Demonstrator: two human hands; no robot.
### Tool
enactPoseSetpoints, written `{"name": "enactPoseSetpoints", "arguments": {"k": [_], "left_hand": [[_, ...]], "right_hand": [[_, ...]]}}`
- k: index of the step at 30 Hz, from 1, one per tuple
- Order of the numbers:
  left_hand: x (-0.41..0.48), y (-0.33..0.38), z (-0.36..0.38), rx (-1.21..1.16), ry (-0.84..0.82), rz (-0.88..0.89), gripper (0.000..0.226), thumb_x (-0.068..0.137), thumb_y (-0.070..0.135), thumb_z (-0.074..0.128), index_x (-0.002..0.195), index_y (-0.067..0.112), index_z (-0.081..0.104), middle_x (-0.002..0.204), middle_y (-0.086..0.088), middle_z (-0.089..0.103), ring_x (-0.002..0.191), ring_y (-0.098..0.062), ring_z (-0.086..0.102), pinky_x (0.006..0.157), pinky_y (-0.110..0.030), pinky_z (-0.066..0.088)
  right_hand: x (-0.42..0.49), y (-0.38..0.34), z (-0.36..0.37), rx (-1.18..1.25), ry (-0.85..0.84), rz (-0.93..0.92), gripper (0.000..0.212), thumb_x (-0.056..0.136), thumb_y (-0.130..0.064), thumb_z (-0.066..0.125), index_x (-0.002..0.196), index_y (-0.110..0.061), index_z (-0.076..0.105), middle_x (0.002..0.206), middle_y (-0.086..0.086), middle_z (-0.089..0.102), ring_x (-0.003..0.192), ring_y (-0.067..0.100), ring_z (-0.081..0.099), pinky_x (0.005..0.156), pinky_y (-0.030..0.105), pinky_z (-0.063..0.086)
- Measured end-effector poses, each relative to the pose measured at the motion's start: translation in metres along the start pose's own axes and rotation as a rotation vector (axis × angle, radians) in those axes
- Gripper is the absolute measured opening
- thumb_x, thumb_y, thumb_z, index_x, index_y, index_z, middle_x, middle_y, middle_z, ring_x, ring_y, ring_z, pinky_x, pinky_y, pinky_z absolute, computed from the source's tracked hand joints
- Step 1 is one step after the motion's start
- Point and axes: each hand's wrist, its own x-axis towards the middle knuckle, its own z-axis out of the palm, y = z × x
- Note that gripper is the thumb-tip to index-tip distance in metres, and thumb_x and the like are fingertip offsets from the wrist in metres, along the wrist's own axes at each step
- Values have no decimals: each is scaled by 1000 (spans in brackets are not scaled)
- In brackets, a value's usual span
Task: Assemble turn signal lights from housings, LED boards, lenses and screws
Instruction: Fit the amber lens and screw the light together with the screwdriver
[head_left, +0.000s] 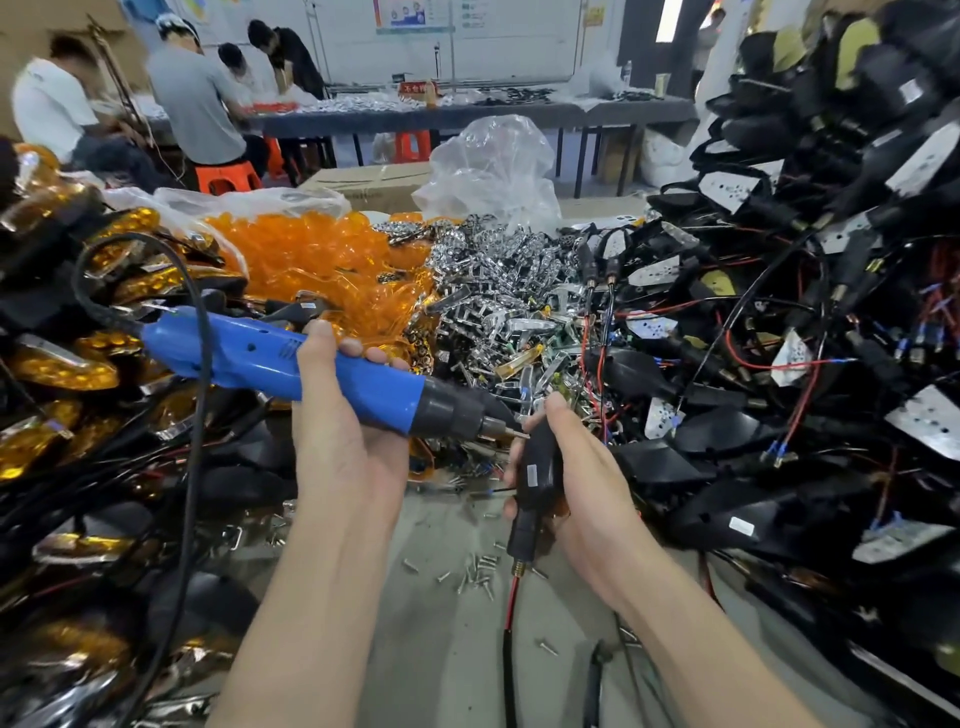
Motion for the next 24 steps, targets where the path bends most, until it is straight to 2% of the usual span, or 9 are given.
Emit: {"name": "enactPoseSetpoints", "arguments": {"k": [4,6,9,12,19,22,24], "left_hand": [[-1,-3,1,9,-2,20,23,97,25,62,107,11,47,80,2,52,68,-13,56,80,-33,55],[-1,-4,0,7,4,18,26,97,24,62,108,10,44,82,1,50,69,-14,55,82,-33,56],[-1,-6,-2,19,32,12,22,97,24,63,102,10,47,80,0,51,70,-14,54,81,-33,56],[-3,-9,-2,23,53,2,18,96,24,64,90,13,51,75,1,53,66,-13,56,77,-31,56],[-4,-10,-3,27,98,-6,17,96,21,64,88,14,50,72,1,55,65,-13,56,73,-31,57],[-7,-9,-2,44,122,7,17,95,22,65,87,14,52,70,2,56,64,-12,58,74,-32,58],[-7,-6,0,57,133,18,17,95,21,66,88,14,52,70,2,57,64,-12,58,73,-32,58]], "right_hand": [[-2,2,-1,-58,31,-57,35,84,-64,63,78,-30,68,73,4,67,57,20,62,52,33,54],[-4,2,0,-109,34,-77,38,87,-65,59,81,-28,66,73,7,67,54,22,62,50,31,54],[-6,2,2,-127,51,-88,40,93,-60,59,93,-20,63,74,8,67,54,23,62,49,29,53],[-8,1,3,-132,69,-103,33,102,-51,55,99,-19,61,73,8,66,55,20,62,49,29,54],[-12,-1,6,-174,54,-179,28,105,-45,50,86,-28,59,71,5,64,56,18,61,50,30,54],[-14,-2,7,-184,53,-182,25,106,-45,50,94,-23,56,73,7,64,56,17,61,48,28,53],[-16,-2,7,-207,49,-200,29,105,-46,50,92,-20,56,73,4,64,57,16,61,49,27,54]]}}
